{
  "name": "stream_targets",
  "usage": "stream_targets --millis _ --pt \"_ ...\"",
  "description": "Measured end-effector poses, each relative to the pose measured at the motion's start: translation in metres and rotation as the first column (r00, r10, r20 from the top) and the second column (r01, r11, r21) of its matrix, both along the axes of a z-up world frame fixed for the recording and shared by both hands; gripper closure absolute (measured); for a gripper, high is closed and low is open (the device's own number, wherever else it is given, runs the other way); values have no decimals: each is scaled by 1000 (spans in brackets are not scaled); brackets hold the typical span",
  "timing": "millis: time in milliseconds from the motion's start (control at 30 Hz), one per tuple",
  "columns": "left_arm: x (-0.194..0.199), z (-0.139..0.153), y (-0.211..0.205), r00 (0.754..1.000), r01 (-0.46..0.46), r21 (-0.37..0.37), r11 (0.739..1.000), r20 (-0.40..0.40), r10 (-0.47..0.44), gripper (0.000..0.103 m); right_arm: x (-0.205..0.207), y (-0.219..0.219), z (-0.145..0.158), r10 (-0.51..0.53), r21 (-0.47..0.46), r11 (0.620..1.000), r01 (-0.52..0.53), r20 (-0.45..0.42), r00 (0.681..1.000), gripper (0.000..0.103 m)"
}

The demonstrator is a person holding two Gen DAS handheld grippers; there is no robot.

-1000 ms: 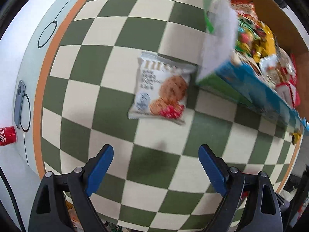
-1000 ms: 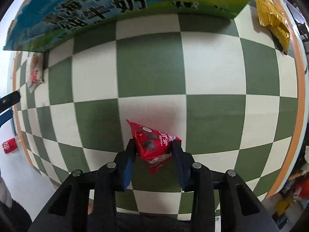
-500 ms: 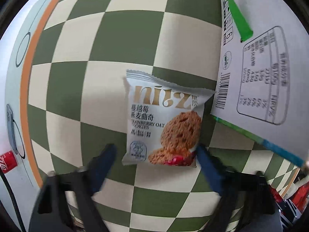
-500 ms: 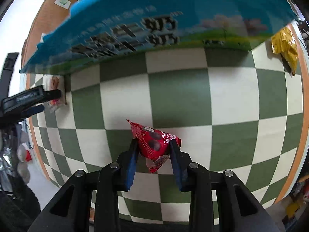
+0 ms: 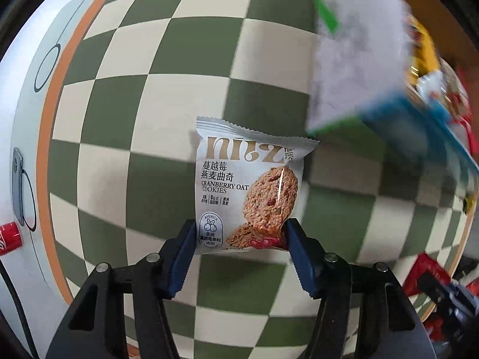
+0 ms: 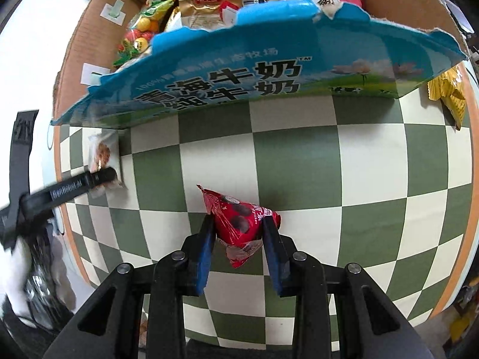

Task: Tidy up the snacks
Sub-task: 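Carry the cookie packet and red packet into the box and open both grippers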

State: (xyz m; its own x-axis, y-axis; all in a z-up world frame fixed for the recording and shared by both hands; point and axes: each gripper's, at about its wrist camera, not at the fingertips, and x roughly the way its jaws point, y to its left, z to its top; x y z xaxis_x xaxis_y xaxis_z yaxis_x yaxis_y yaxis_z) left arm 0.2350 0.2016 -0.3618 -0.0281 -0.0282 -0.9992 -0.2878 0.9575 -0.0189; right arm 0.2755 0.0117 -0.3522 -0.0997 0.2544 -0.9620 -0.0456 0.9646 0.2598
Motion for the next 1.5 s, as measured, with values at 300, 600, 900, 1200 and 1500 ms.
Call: stream_targets --millis 300,600,900,1200,1500 --pt "-43 78 -67 990 79 -73 994 127 -69 46 -10 -7 34 0 71 997 -3 34 999 69" --pt "-17 157 -81 955 159 -115 981 270 -123 46 -5 -48 111 -49 150 988 29 136 989 69" --pt "67 154 -94 951 192 -126 973 269 -153 46 44 -87 152 -127 155 984 90 243 962 69" --pt "114 95 -97 982 164 -138 977 120 -148 46 106 -108 121 -171 90 984 154 234 957 69" --pt "125 73 -93 992 119 -141 983 62 -111 46 127 -108 83 -155 57 987 147 159 975 68"
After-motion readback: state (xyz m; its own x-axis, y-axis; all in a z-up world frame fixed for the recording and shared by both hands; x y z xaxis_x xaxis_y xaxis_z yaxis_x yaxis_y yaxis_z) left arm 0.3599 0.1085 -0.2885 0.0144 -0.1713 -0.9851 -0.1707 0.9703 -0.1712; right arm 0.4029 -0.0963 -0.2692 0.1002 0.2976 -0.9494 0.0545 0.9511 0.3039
